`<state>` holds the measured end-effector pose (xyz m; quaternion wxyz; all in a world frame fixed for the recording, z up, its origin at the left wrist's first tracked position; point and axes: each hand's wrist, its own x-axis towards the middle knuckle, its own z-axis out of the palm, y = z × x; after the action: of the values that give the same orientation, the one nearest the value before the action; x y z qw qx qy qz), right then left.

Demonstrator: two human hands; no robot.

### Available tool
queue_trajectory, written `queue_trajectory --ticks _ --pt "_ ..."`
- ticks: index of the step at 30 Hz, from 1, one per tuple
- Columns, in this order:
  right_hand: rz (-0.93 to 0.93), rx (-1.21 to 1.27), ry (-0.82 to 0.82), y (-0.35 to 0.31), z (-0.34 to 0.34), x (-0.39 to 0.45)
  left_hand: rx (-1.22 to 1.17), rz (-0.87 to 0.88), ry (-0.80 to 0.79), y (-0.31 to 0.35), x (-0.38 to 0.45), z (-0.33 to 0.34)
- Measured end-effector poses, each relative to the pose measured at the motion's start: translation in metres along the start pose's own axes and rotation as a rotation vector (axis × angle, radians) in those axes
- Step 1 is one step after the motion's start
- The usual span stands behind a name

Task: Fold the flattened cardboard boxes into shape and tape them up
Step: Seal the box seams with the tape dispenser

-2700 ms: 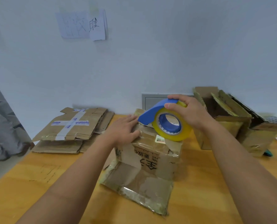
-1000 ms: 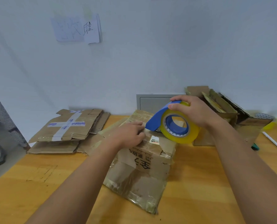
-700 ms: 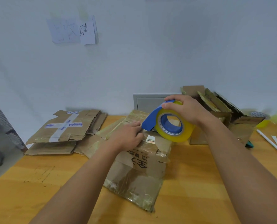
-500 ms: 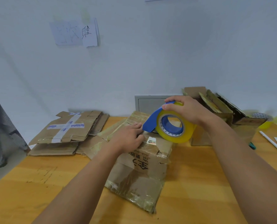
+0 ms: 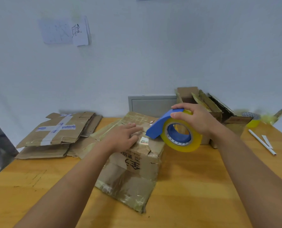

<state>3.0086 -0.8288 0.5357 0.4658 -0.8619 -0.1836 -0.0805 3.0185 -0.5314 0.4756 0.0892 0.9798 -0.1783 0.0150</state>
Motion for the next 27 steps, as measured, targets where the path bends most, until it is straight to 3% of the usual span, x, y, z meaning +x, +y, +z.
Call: queue_trajectory --ticks 6,9,27 --pt "-0.001 0.047 0.047 0.006 0.000 -0.006 0.121 0.069 -0.088 0.015 0.009 -0.009" --pt "-0.001 0.074 0.065 0.010 0.000 -0.008 0.054 0.064 -0.130 0.022 0.007 -0.003" --pt "0.019 0.137 0.085 0.017 -0.004 -0.013 0.002 0.122 -0.087 0.048 0.002 0.010"
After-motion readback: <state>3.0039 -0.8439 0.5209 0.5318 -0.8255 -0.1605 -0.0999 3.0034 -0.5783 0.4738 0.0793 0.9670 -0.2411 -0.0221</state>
